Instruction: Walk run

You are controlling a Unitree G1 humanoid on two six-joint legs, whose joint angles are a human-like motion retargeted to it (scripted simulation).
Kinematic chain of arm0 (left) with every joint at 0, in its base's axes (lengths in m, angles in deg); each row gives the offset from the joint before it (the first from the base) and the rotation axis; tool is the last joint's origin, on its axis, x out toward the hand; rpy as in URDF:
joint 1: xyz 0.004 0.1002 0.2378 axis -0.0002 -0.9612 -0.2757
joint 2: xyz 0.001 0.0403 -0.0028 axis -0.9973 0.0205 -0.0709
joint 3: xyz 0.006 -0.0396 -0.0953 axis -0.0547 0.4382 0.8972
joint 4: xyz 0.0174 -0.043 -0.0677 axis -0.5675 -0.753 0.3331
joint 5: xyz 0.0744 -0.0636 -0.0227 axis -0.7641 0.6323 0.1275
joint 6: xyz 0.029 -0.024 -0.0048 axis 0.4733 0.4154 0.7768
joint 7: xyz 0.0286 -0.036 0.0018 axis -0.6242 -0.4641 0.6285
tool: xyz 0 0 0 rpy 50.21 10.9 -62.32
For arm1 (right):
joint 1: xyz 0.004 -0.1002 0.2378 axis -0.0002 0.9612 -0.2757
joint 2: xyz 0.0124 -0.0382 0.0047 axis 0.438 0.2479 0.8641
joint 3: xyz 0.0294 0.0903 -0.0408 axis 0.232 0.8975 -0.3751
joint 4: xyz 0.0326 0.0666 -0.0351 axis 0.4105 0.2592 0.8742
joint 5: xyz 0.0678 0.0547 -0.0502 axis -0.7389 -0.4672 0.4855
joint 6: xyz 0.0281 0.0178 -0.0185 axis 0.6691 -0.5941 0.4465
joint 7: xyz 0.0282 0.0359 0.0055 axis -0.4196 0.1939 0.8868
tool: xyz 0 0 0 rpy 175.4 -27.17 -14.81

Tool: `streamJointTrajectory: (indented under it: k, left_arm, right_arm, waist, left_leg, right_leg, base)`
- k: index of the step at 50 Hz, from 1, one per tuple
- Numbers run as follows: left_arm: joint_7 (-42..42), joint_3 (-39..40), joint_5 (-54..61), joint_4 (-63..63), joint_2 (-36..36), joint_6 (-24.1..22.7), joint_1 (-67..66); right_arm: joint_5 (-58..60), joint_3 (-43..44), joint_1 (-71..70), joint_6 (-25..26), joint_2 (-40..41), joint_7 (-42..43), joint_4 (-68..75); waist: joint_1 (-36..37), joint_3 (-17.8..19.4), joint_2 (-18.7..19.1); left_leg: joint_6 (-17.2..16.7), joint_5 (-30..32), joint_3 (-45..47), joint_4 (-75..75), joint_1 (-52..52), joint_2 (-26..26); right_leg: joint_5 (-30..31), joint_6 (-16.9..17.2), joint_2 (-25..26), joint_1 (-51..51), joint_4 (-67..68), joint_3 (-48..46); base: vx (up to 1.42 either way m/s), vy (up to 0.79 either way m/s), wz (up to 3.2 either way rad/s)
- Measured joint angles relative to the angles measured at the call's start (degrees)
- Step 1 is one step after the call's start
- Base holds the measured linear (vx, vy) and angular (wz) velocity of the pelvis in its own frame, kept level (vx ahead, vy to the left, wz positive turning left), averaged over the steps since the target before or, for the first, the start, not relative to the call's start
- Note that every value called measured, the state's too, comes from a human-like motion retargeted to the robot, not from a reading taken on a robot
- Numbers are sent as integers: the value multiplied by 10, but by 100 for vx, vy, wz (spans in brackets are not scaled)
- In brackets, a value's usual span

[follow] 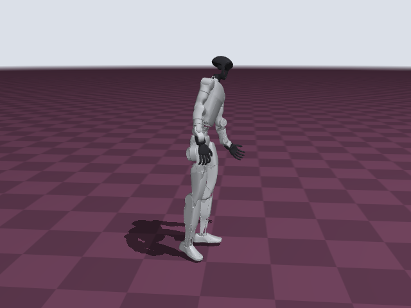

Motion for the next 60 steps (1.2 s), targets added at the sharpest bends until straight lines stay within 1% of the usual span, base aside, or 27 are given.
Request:
streamJointTrajectory:
  k: [2, 5, 10, 12, 15, 19, 22, 25, 27, 28, 30, 33, 35, 37, 40, 43, 45, 46, 48, 50, 52, 53, 54, 55, 57, 58, 60]
  left_arm:
    - [-1, 7, 3, -3, 1, 1, -4]
    - [-26, 12, 28, 3, 5, 1, -7]
    - [-47, 3, 60, 3, 8, 26, -21]
    - [-43, 3, 59, 3, 11, 26, -30]
    - [-29, 12, 45, 4, 17, 30, -42]
    - [-5, 31, 38, 14, 30, 28, -66]
    - [12, 45, 44, 17, 44, 20, -93]
    - [20, 47, 51, 11, 60, 11, -123]
    - [6, 34, 55, -4, 70, 12, -144]
    - [-7, 25, 56, -14, 74, 14, -153]
    - [-42, 2, 55, -43, 79, 24, -168]
    - [-88, -53, 40, -97, 82, 55, -182]
    - [-105, -100, 15, -129, 87, 83, -185]
    - [-102, -151, -33, -148, 99, 119, -180]
    - [-54, -229, -126, -153, 128, 159, -161]
    - [16, -310, -200, -131, 165, 155, -142]
    - [40, -357, -242, -107, 182, 147, -137]
    - [41, -376, -267, -90, 187, 144, -135]
    - [28, -411, -313, -60, 194, 136, -131]
    - [1, -440, -352, -36, 193, 135, -124]
    - [-18, -463, -386, -22, 189, 143, -114]
    - [-22, -472, -400, -18, 187, 145, -107]
    - [-21, -480, -412, -16, 185, 146, -100]
    - [-18, -487, -423, -16, 184, 145, -92]
    - [-7, -496, -435, -16, 180, 140, -78]
    - [-2, -496, -440, -18, 179, 139, -71]
    - [3, -493, -446, -23, 174, 139, -59]
  right_arm:
    - [1, -9, -2, -1, -1, 0, -7]
    - [1, -17, -4, 0, -2, -2, -11]
    - [3, -15, 1, 2, -2, -4, -8]
    - [5, -9, 3, 4, -2, -4, -7]
    - [7, 3, 7, 7, 1, -3, -1]
    - [14, 13, 11, 10, 2, -1, 15]
    - [23, 20, 16, 14, 0, 0, 26]
    - [25, 22, 20, 16, -3, 2, 37]
    - [19, 22, 22, 15, -5, 2, 45]
    - [16, 22, 23, 15, -7, 1, 49]
    - [11, 22, 22, 16, -9, -1, 57]
    - [8, 22, 20, 19, -9, 0, 66]
    - [8, 24, 18, 21, -8, 1, 71]
    - [6, 26, 18, 21, -7, 1, 75]
    - [3, 36, 13, 22, -5, 2, 82]
    - [0, 52, 8, 23, -3, 5, 94]
    - [-2, 59, 5, 24, -3, 4, 103]
    - [-3, 64, 1, 25, -5, 2, 109]
    - [-1, 76, -3, 28, -10, -3, 118]
    - [-2, 89, -5, 32, -17, -7, 126]
    - [-16, 104, -5, 35, -25, -14, 132]
    - [-25, 114, -5, 36, -28, -19, 134]
    - [-37, 124, -5, 36, -33, -25, 133]
    - [-50, 134, -5, 36, -37, -31, 133]
    - [-75, 143, -3, 33, -45, -38, 126]
    - [-88, 144, -4, 33, -48, -42, 122]
    - [-107, 143, -7, 32, -54, -45, 115]
  waist:
    - [2, -3, -3]
    - [7, -9, -8]
    - [-4, -27, -2]
    - [-8, -34, 7]
    - [-9, -47, 21]
    - [2, -65, 40]
    - [9, -79, 57]
    - [17, -92, 69]
    - [20, -97, 72]
    - [19, -99, 71]
    - [11, -100, 71]
    - [-9, -100, 79]
    - [-24, -98, 87]
    - [-35, -96, 95]
    - [-45, -91, 109]
    - [-57, -84, 124]
    - [-72, -83, 130]
    - [-79, -83, 132]
    - [-88, -83, 135]
    - [-92, -79, 134]
    - [-83, -68, 129]
    - [-74, -60, 128]
    - [-64, -52, 130]
    - [-55, -43, 134]
    - [-44, -27, 137]
    - [-41, -18, 138]
    - [-39, 0, 143]
  left_leg:
    - [1, -2, 9, 0, -2, -1]
    - [4, -4, 24, 0, -8, -1]
    - [5, -4, 28, -2, -22, -2]
    - [5, -3, 30, -2, -27, 1]
    - [3, -4, 39, 2, -35, 11]
    - [-2, -9, 66, 5, -36, 32]
    - [-8, -11, 92, 7, -35, 48]
    - [-14, -12, 123, 10, -32, 62]
    - [-17, -12, 144, 13, -28, 63]
    - [-19, -12, 154, 14, -26, 60]
    - [-22, -10, 167, 14, -20, 55]
    - [-29, -3, 181, 13, -10, 55]
    - [-36, 2, 190, 13, -2, 58]
    - [-44, 7, 202, 14, 6, 63]
    - [-61, 16, 228, 22, 15, 84]
    - [-81, 19, 252, 45, 19, 118]
    - [-92, 15, 269, 62, 23, 140]
    - [-89, 6, 272, 76, 22, 150]
    - [-81, -22, 259, 102, 18, 163]
    - [-57, -53, 237, 124, 14, 162]
    - [-22, -58, 146, 148, -2, 134]
    - [-19, -53, 89, 159, -12, 115]
    - [-32, -45, 39, 168, -19, 94]
    - [-53, -37, -9, 175, -24, 74]
    - [-69, -12, -70, 183, -32, 34]
    - [-76, -2, -83, 184, -34, 22]
    - [-78, 8, -80, 180, -37, 9]
  right_leg:
    - [3, 5, -3, -2, -6, 1]
    - [4, 16, -8, -5, -16, 0]
    - [-16, 32, -6, -11, -21, 19]
    - [-27, 14, -4, -8, -14, 11]
    - [-35, -23, -3, -1, 1, -19]
    - [-43, -81, 1, 7, 28, -33]
    - [-51, -115, -4, 21, 39, -85]
    - [-48, -129, -14, 37, 42, -150]
    - [-29, -119, -18, 42, 40, -163]
    - [-26, -99, -19, 43, 36, -163]
    - [-41, -67, -19, 47, 24, -164]
    - [-64, -60, -20, 69, -6, -226]
    - [-84, -61, -16, 75, -19, -233]
    - [-101, -61, -10, 71, -26, -200]
    - [-112, -68, 2, 62, -32, -168]
    - [-118, -79, 19, 50, -35, -123]
    - [-120, -92, 31, 41, -38, -95]
    - [-119, -98, 36, 36, -39, -82]
    - [-117, -108, 44, 27, -39, -56]
    - [-111, -115, 46, 22, -38, -35]
    - [-102, -120, 49, 24, -37, -5]
    - [-97, -123, 52, 26, -37, 12]
    - [-92, -125, 58, 27, -37, 26]
    - [-87, -127, 64, 27, -37, 39]
    - [-80, -129, 69, 30, -36, 62]
    - [-77, -130, 72, 32, -35, 73]
    - [-72, -131, 80, 37, -36, 91]
  base:
    - [-3, 6, -39]
    - [-4, 4, -40]
    - [-1, 0, -4]
    - [-6, 4, -15]
    - [-7, -1, -37]
    - [-5, -2, -71]
    - [-13, -11, -85]
    - [-19, -16, -95]
    - [-15, -14, -83]
    - [-18, -21, -63]
    - [-19, -23, -43]
    - [-25, -32, -33]
    - [-30, -39, -38]
    - [-23, -26, -55]
    - [-28, -34, -82]
    - [-30, -42, -91]
    - [-25, -38, -99]
    - [-26, -42, -113]
    - [-27, -48, -137]
    - [-24, -47, -161]
    - [-14, -23, -207]
    - [-11, -15, -232]
    - [-11, -15, -235]
    - [-10, -17, -219]
    - [-9, -16, -199]
    - [-8, -12, -180]
    - [-5, -11, -158]
